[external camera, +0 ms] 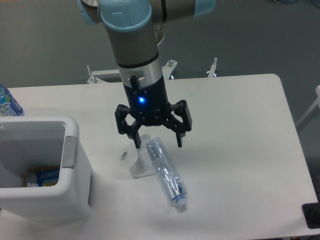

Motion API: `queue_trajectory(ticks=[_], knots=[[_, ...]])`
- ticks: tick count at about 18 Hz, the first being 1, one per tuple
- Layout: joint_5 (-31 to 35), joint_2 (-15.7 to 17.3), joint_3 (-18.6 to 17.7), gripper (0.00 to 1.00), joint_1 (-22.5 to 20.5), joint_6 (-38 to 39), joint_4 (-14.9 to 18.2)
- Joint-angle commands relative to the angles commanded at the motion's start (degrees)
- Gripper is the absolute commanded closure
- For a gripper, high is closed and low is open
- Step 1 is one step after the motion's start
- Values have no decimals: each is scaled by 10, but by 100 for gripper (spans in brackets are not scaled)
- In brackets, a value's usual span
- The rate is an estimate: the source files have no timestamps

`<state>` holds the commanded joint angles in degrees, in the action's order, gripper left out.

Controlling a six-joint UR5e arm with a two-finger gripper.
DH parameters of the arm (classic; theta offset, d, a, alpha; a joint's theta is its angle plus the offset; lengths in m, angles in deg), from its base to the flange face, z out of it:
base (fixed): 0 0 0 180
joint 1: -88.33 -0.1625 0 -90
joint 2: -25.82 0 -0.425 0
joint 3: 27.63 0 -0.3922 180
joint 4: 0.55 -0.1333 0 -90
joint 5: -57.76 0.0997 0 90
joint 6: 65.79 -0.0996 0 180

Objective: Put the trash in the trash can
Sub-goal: 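Lower the open gripper onto the crumpled clear plastic bag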

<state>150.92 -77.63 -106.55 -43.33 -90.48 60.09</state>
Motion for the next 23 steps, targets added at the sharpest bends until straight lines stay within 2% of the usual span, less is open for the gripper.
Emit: queue_trajectory(ticks=[11, 19, 23], knots=[[-2, -3, -23, 0, 1, 7, -10], [-1, 4, -97, 0, 3, -2, -9], [-2, 10, -141, 0, 6, -65, -11]])
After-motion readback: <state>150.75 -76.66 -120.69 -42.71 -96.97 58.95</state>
